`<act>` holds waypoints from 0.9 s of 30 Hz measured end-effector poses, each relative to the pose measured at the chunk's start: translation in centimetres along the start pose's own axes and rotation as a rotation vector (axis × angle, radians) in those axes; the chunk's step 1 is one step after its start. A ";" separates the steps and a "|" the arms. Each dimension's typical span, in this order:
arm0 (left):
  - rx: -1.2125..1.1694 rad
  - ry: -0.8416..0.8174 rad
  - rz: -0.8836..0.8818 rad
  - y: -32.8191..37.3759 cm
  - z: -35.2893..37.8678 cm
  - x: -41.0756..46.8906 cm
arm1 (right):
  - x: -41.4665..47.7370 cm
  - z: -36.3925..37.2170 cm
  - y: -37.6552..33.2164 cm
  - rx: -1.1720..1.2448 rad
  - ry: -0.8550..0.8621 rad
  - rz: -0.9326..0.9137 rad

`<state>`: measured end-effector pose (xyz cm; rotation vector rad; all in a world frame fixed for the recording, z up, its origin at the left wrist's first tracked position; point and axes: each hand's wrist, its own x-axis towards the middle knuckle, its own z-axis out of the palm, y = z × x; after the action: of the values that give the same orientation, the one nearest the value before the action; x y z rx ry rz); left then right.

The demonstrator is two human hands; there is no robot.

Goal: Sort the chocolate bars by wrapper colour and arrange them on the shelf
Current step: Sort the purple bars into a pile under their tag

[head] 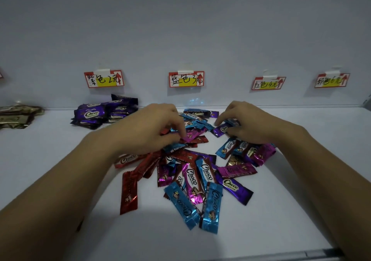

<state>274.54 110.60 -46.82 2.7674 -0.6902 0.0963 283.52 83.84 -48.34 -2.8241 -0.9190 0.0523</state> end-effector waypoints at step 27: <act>-0.128 0.036 0.019 2.7 1.9 -0.2 | -0.3 0.2 -2.4 0.394 0.327 -0.079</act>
<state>273.04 107.85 -47.93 2.6313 -0.6882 0.1026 281.87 85.57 -48.13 -2.3412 -0.8366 -0.2091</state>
